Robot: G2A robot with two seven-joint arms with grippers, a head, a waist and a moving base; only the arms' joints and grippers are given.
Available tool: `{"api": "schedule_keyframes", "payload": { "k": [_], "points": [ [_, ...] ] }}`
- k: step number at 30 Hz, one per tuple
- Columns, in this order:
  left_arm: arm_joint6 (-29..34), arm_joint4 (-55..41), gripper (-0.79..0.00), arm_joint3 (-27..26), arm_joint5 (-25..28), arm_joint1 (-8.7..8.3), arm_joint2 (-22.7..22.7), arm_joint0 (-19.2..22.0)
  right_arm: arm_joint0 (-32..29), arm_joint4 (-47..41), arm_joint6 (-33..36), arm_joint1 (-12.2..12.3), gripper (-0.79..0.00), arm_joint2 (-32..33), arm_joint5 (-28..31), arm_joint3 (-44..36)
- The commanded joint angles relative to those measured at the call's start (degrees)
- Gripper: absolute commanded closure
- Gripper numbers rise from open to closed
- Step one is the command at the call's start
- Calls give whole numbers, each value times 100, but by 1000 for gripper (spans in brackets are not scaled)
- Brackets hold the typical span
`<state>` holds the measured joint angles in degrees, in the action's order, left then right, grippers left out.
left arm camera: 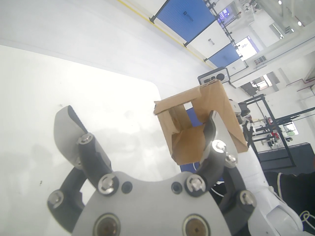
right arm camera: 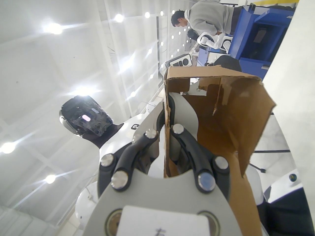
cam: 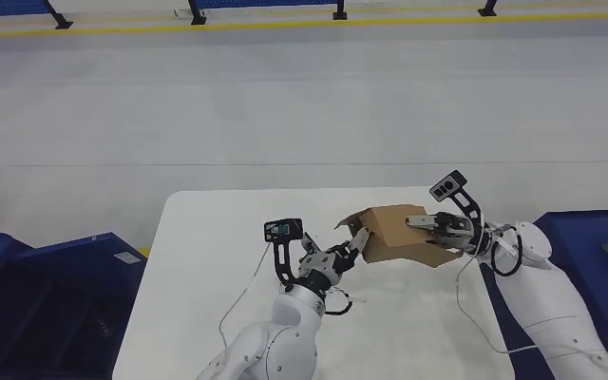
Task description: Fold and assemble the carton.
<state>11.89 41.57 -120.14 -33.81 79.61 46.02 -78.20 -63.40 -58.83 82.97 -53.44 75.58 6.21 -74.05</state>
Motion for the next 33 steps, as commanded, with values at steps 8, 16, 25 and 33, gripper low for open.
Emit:
{"api": "schedule_keyframes", "payload": {
  "k": [8,16,25,33],
  "points": [
    [-254,-616,-785,-555,1055,-41,229,-639,147,-38,212,-37,0,25,-86,304],
    [-222,-573,-785,-311,1374,-5,35,-569,57,108,160,-68,0,11,37,144],
    [-595,-575,-606,109,1507,101,-82,-312,-72,167,161,-96,0,22,78,24],
    [-678,-485,-453,265,1344,164,-109,-233,-110,179,250,-101,0,110,30,2]
  ]
}}
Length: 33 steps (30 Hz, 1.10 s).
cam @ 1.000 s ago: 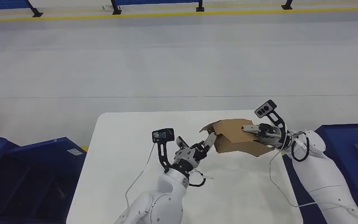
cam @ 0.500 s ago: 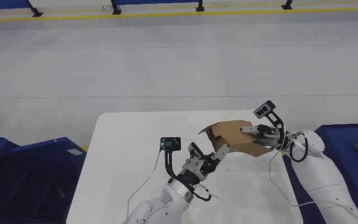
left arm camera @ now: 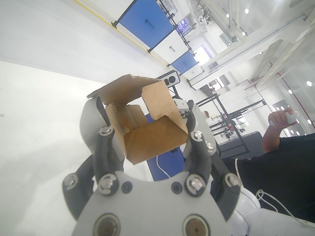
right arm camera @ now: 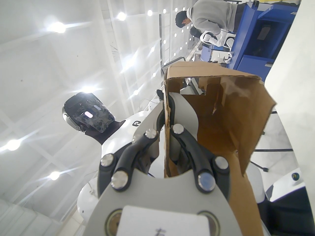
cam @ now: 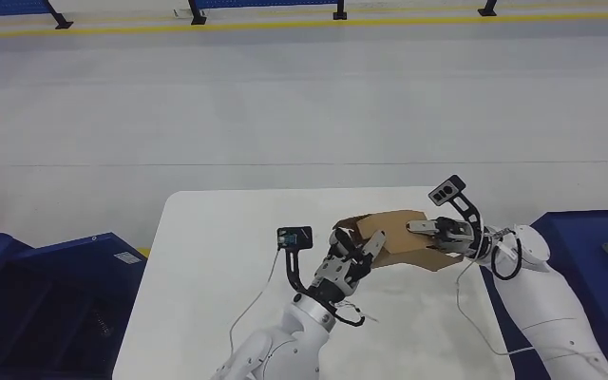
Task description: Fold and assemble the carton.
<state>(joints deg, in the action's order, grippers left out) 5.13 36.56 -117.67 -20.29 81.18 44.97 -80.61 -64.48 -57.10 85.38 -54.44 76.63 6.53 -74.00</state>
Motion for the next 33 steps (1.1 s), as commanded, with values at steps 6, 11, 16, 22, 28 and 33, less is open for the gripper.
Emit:
{"api": "schedule_keyframes", "payload": {
  "k": [6,11,16,22,28,33],
  "points": [
    [-50,23,-413,85,-61,56,-29,58,9,43,50,-12,0,36,-31,-1],
    [-26,17,-391,124,-89,99,-83,111,33,47,87,-22,0,59,-66,28],
    [-2,3,-372,210,-77,142,-140,166,49,58,132,-34,0,62,-98,48],
    [-39,19,-385,144,-74,164,-73,123,59,-33,192,-49,0,101,-125,114],
    [13,75,-391,55,-47,143,62,-50,65,-87,246,-64,0,135,-133,152],
    [94,125,-363,122,-22,155,50,-61,59,-38,262,-68,0,149,-168,94]
  ]
}}
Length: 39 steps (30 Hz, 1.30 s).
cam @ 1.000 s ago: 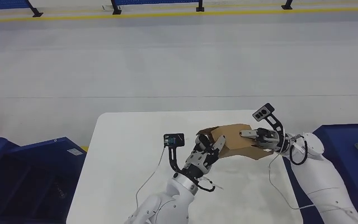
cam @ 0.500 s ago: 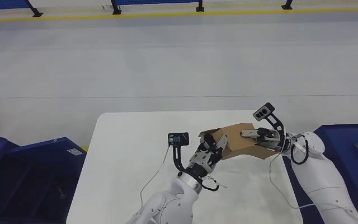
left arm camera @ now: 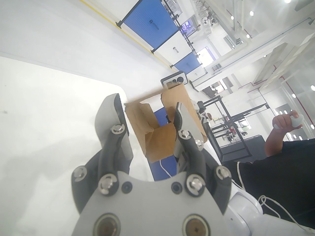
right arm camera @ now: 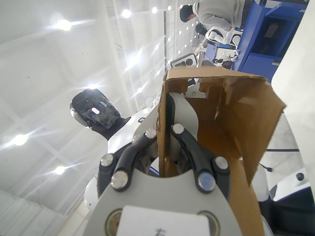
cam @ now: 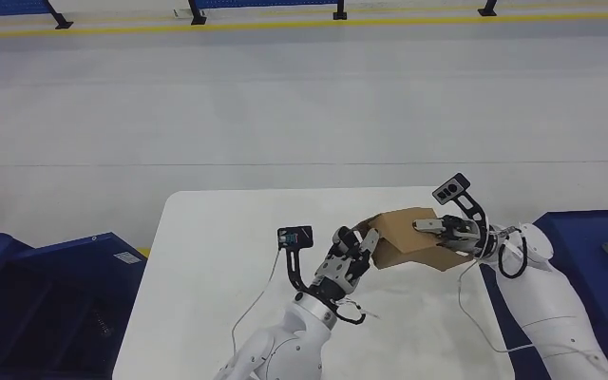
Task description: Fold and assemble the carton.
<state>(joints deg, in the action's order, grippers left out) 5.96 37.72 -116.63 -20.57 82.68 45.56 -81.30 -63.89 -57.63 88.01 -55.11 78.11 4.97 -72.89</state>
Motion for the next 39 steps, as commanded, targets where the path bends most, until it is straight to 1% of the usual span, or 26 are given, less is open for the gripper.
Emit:
{"api": "schedule_keyframes", "payload": {
  "k": [1,10,15,16,17,18,19,21,25,26,27,29,30,31,32,33,34,36,37,39],
  "points": [
    [14,9,-360,30,12,11,-19,17,-1,34,-1,-1,0,0,-17,-32],
    [2,125,-357,30,1,71,-140,99,-26,106,-21,-23,0,-24,-17,-52],
    [-23,129,-385,-44,-34,66,5,-1,-8,33,-4,-28,0,44,-20,48],
    [-39,131,-434,-63,-28,62,45,-32,-5,14,-1,-30,0,58,-20,61],
    [-51,127,-440,-86,-14,57,84,-65,-4,2,-1,-31,0,68,-20,68],
    [-64,113,-428,-117,17,53,115,-103,-3,8,-2,-32,0,76,-14,78],
    [-66,115,-428,-142,51,47,143,-139,-4,-5,-4,-34,0,84,-14,86],
    [-68,134,-462,-204,149,34,183,-208,-8,-71,-1,-42,0,78,-69,98],
    [-61,268,-483,-386,429,-8,293,-343,47,-308,-1,-57,0,49,-353,213],
    [-117,328,-477,-476,509,-23,353,-395,75,-366,-1,-60,0,43,-427,254],
    [-201,364,-422,-588,619,-39,425,-458,101,-402,-1,-60,0,30,-503,286],
    [-406,459,-446,-806,844,-74,625,-588,141,-518,-1,-60,0,-27,-757,327],
    [-497,522,-440,-892,936,-93,739,-648,166,-509,-1,-53,0,-57,-857,323],
    [-519,616,-486,-936,971,-111,845,-692,181,-477,-1,-43,0,-99,-952,301],
    [-442,756,-496,-950,982,-130,932,-697,185,-494,-1,-32,0,-155,-1097,270],
    [-306,943,-480,-932,972,-147,1009,-656,189,-533,-1,-19,0,-209,-1252,233],
    [-105,1147,-462,-872,926,-161,1060,-587,192,-547,-1,-1,0,-274,-1429,190],
    [346,1514,-459,-766,905,-179,1070,-389,199,-643,-1,40,0,-369,-1691,134],
    [490,1604,-437,-719,875,-179,1081,-293,195,-707,-1,61,0,-427,-1841,108],
    [730,1849,-462,-599,818,-179,1091,-110,195,-835,-1,107,0,-513,-2042,76]
  ]
}}
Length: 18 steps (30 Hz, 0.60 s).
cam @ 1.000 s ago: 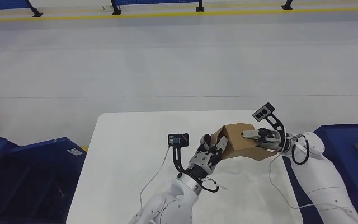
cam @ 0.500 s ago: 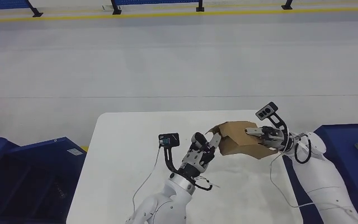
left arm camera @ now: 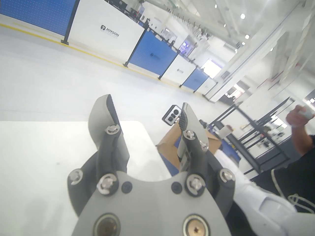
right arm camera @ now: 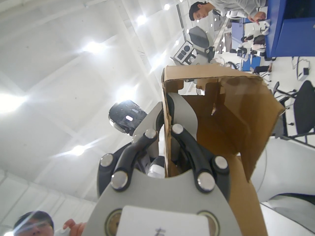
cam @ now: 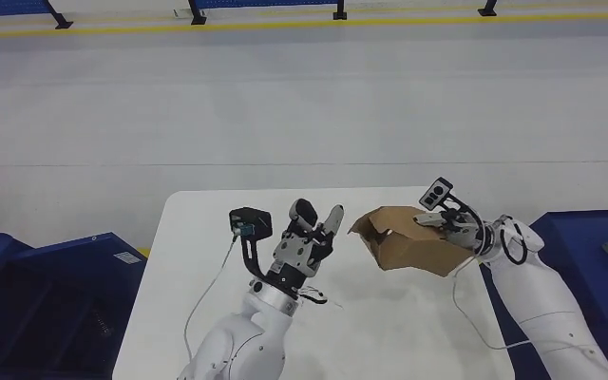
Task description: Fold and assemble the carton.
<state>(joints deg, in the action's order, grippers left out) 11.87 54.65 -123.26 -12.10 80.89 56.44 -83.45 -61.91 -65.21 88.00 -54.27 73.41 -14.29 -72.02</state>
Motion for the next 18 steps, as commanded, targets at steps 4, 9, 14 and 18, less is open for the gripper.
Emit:
{"api": "schedule_keyframes", "payload": {
  "k": [4,9,14,18],
  "points": [
    [437,322,-489,121,-64,11,-67,268,13,-245,0,124,0,-235,-199,-22],
    [716,542,-554,94,19,-1,-172,235,79,-352,0,225,0,-375,-185,44],
    [793,565,-582,10,115,-9,-285,80,127,-545,0,286,0,-536,-199,52],
    [824,574,-597,-35,212,-17,-389,-52,184,-728,0,334,0,-708,-200,112]
  ]
}}
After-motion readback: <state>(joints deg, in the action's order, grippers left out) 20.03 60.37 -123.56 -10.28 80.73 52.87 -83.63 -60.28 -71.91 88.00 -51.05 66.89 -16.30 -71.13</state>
